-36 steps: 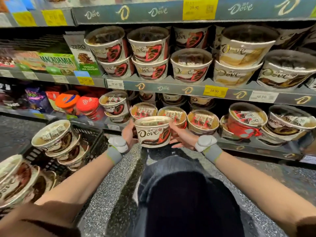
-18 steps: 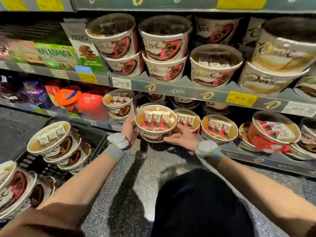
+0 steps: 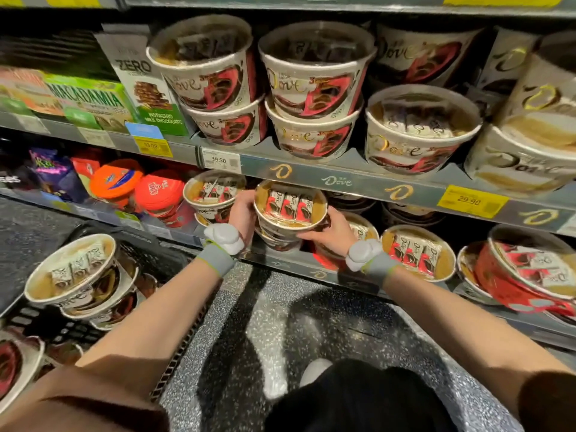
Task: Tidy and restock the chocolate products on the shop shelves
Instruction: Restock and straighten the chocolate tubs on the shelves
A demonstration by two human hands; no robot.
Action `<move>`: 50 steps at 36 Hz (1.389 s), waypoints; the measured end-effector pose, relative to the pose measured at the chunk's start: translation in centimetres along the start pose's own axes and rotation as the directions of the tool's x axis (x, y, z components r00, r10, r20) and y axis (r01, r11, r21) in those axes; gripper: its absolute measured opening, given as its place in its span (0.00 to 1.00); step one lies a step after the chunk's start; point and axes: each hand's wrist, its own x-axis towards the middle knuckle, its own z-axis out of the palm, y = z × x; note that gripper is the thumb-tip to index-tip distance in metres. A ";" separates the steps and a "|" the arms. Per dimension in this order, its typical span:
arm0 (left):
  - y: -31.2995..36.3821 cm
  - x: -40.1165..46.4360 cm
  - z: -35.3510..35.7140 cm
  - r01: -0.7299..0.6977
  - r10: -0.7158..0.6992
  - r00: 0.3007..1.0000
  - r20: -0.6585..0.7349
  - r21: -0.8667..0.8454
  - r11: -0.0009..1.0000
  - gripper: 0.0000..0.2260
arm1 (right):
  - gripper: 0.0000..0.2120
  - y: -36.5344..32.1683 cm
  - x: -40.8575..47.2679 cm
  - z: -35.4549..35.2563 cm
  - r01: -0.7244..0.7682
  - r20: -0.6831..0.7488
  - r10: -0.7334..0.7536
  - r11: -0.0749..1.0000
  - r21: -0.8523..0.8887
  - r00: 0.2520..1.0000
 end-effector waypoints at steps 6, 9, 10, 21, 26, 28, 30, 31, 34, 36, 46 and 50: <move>-0.9 0.6 -0.5 -0.047 0.045 0.995 0.086 0.011 0.999 0.14 | 0.21 0.6 1.3 0.5 -0.024 -0.022 0.024 1.000 0.013 0.999; -1.6 0.6 -0.2 0.022 -0.016 0.998 0.053 -0.110 0.994 0.21 | 0.30 0.7 1.8 0.8 -0.070 -0.034 0.068 0.996 -0.061 0.997; -2.0 0.6 -0.2 0.044 -0.037 0.998 0.050 -0.154 0.987 0.21 | 0.34 0.9 2.0 1.0 -0.075 -0.034 0.072 0.993 -0.088 0.997; -3.1 -0.1 -1.3 0.171 -0.177 0.984 -0.012 -0.202 0.964 0.19 | 0.27 0.0 2.0 1.6 -0.062 -0.053 0.054 0.987 -0.152 0.997; -3.4 -1.0 -1.4 0.119 -0.108 0.992 0.068 -0.200 0.972 0.35 | 0.29 0.1 2.0 1.9 -0.022 -0.042 0.014 0.980 -0.197 0.999; -3.2 -1.2 -1.5 0.119 -0.103 0.991 0.082 -0.206 0.971 0.37 | 0.32 0.3 2.0 2.1 -0.012 -0.034 0.005 0.975 -0.222 0.999; -3.3 -1.0 -1.8 0.116 -0.103 0.992 0.074 -0.204 0.972 0.38 | 0.33 0.5 2.1 2.3 -0.011 -0.026 0.006 0.974 -0.228 1.000; -3.4 -1.1 -1.8 0.122 -0.112 0.992 0.062 -0.194 0.973 0.38 | 0.33 0.6 2.0 2.3 -0.014 -0.025 0.009 0.974 -0.224 1.000; -3.2 -1.2 -1.9 0.148 -0.141 0.989 0.052 -0.168 0.975 0.36 | 0.33 0.6 2.0 2.3 -0.013 -0.026 0.008 0.973 -0.230 1.000; -2.7 -1.6 -1.4 0.149 -0.145 0.989 0.036 -0.146 0.978 0.29 | 0.32 0.3 2.1 2.1 -0.031 -0.002 0.031 0.969 -0.247 1.000; -2.6 -3.1 -1.1 0.213 -0.133 0.930 -0.343 0.208 0.955 0.10 | 0.09 -0.1 -3.7 -1.9 -0.174 -0.165 0.149 0.974 -0.147 0.975; -3.2 -4.8 1.2 0.213 -0.148 0.966 -0.213 0.326 0.921 0.10 | 0.08 1.4 -7.8 -4.7 -0.165 -0.241 0.135 0.981 -0.106 0.961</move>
